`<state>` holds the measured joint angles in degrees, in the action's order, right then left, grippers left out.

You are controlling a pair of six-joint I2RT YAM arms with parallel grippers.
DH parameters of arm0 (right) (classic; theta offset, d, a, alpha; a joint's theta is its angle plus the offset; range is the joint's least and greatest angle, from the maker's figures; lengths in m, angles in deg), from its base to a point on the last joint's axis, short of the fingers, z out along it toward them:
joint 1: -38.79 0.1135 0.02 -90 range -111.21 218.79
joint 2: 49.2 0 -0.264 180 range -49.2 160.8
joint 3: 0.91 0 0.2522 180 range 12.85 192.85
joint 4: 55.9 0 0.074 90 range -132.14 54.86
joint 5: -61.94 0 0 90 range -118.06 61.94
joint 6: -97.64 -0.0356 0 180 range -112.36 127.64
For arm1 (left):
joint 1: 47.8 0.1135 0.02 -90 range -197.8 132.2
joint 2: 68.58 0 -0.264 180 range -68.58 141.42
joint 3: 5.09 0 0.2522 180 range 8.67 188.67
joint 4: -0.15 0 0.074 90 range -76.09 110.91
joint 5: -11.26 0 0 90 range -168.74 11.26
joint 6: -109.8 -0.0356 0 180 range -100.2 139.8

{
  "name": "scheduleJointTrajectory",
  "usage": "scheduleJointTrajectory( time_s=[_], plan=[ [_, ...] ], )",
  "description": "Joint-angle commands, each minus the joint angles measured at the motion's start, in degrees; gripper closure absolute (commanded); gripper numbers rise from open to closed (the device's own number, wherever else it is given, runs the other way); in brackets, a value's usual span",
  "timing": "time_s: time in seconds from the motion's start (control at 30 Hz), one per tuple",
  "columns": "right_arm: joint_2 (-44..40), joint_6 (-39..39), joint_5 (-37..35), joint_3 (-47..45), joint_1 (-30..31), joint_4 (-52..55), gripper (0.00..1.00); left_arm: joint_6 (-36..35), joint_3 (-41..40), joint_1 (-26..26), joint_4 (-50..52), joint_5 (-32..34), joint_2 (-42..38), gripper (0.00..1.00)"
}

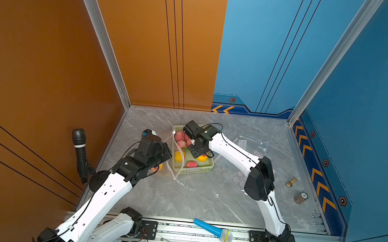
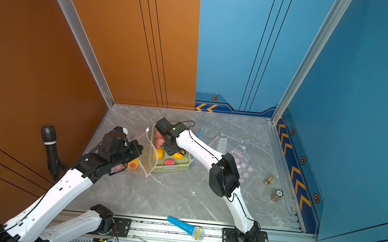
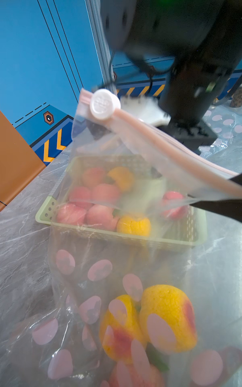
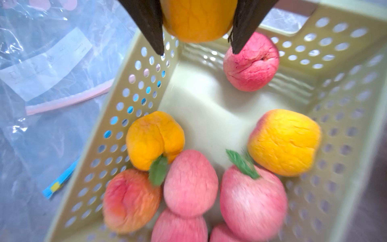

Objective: Place the peach in a zip-top bag and seal the zipper
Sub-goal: Pick up the peach from the basket, then place the peach in the basket.

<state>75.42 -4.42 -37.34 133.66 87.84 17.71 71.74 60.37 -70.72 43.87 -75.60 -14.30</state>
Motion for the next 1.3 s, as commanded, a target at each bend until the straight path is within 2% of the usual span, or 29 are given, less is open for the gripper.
scheduleJointTrajectory(
  time_s=[0.0,0.17,0.43,0.67,0.83,0.93,1.27],
  plan=[
    [-2.8,-2.4,2.3,-4.8,-0.6,-8.7,0.68,-0.3,1.3,0.4,-0.4,-0.7,1.3,1.0],
    [-1.8,-3.9,4.6,-6.9,-2.2,-14.6,0.67,-0.4,1.7,0.4,-0.4,-0.8,1.9,1.0],
    [3.9,-6.3,4.2,-7.2,-3.5,-21.5,0.67,-0.7,1.5,0.4,-0.4,-0.4,1.4,1.0],
    [6.4,-6.7,4.6,-7.7,-4.2,-22.6,0.51,-0.7,1.4,0.5,-0.2,-0.4,1.2,1.0],
    [4.6,-6.5,5.1,-9.3,-4.2,-22.6,0.36,-0.7,1.3,0.4,-0.2,-0.5,1.2,1.0],
    [2.8,-6.6,4.7,-10.5,-4.1,-22.3,0.3,-0.7,1.4,0.5,-0.3,-0.5,1.2,1.0],
    [0.0,-7.8,4.1,-12.6,-3.0,-17.7,0.25,-0.8,1.4,0.6,-0.2,-0.3,1.0,1.0]
  ],
)
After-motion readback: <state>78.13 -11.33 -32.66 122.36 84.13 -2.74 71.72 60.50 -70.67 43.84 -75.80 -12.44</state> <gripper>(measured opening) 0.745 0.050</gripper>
